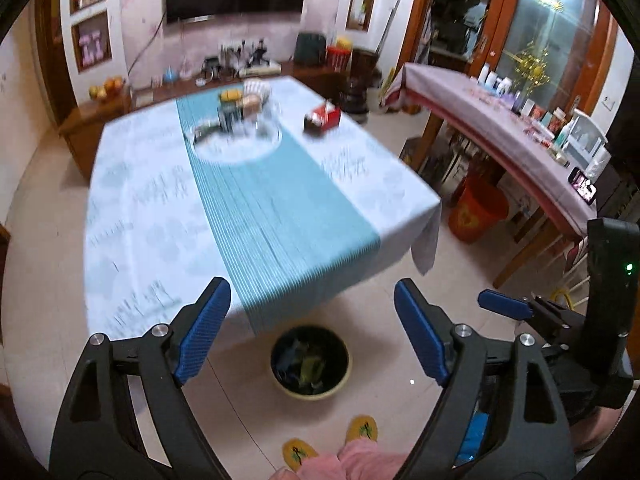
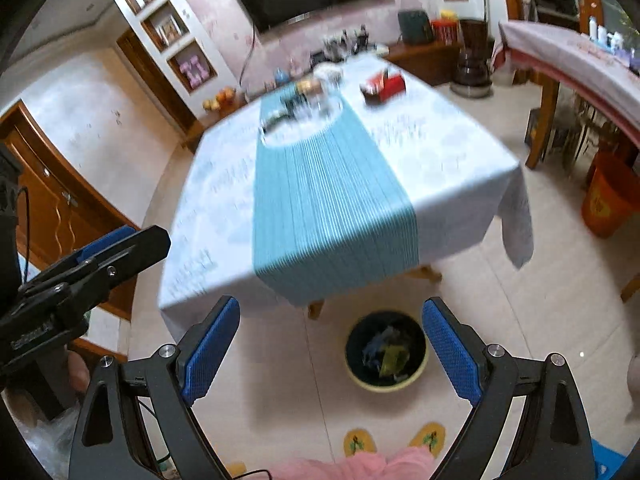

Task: Collect trash
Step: 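Raise both open tools back up over the table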

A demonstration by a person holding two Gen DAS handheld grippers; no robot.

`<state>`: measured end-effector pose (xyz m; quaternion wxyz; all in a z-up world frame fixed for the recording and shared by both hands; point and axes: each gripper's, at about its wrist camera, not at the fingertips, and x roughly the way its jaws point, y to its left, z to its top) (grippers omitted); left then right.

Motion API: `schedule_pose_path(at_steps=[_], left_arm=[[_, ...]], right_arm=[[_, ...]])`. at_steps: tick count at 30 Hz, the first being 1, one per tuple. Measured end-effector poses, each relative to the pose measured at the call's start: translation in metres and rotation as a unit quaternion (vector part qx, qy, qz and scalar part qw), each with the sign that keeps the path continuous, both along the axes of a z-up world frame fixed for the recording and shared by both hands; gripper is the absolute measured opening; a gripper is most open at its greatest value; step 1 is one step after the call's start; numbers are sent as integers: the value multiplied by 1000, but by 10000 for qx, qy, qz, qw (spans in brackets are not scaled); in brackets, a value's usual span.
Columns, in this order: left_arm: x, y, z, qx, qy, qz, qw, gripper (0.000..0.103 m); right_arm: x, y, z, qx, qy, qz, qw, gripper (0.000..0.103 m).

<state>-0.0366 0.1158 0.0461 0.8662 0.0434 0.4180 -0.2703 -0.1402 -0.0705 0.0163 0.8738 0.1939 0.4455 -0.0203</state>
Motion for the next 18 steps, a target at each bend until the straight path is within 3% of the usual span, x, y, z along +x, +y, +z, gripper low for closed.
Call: schedule_pose_path(at_steps=[8,12,18], left_arm=[[15,18,66,-210,-361,2,9991,83],[29,14,85,-158,-515,-36,9985,83],[63,-6,88,115,-709,2,9974,83]], right_arm=[[13,-4,75,-231,-540,-193,9981,94],[34,-9,88,-305,-626,-284,9972,94],[87,-28,94,-227,-667,-340,9969,94]])
